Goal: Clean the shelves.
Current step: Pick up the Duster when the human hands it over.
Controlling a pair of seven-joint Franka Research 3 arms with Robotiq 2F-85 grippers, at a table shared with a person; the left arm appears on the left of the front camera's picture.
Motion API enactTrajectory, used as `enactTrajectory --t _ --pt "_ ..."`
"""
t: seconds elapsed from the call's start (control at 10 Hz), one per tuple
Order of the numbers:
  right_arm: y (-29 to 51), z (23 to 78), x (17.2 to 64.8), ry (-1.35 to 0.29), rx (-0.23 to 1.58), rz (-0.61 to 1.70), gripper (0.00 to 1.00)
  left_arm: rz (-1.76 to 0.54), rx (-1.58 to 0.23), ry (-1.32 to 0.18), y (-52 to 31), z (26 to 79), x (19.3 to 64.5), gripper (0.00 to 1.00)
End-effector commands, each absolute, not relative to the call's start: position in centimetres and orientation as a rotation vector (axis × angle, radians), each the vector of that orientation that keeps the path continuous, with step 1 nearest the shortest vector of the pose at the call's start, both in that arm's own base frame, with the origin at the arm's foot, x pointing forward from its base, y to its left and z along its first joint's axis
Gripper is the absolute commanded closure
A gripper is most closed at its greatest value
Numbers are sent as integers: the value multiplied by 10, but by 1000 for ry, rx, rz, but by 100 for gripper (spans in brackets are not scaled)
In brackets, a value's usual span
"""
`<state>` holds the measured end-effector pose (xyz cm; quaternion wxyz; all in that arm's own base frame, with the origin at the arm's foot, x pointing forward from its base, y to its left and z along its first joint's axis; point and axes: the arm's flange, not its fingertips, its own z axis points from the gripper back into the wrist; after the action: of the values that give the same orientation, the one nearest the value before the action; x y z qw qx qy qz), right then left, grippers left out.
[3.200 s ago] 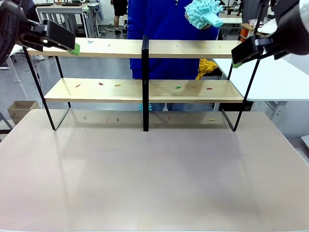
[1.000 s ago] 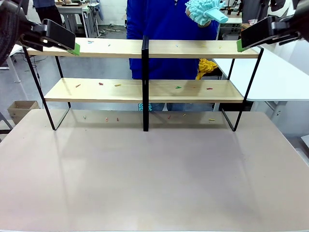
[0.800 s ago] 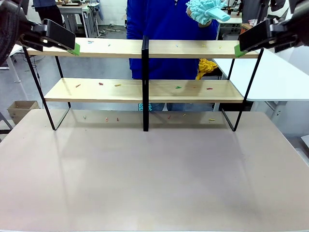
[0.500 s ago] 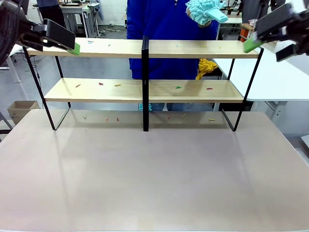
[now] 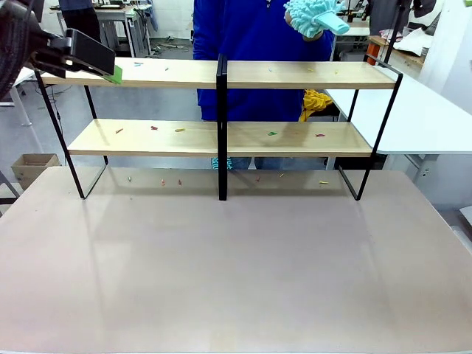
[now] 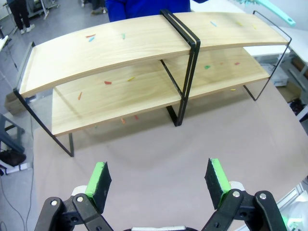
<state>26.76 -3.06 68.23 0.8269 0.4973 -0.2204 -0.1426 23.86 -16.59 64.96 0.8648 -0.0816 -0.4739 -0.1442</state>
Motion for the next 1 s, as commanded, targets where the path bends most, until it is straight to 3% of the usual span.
enactTrajectory --t 0.0,0.1,0.2,0.5,0.9 --pt "-5 685 266 -443 1035 -145 0 -299 -174 -997 -165 650 238 0" --pt "-31 682 268 -468 1056 -303 0 -299 -174 -997 -165 650 238 0" --pt "-25 685 275 -426 1053 -295 0 -299 -174 -997 -165 650 238 0" --pt "-22 687 367 -337 1290 -305 0 -299 -174 -997 -165 650 238 0" --pt "42 672 486 -290 1281 -339 0 -299 -174 -997 -165 650 238 0"
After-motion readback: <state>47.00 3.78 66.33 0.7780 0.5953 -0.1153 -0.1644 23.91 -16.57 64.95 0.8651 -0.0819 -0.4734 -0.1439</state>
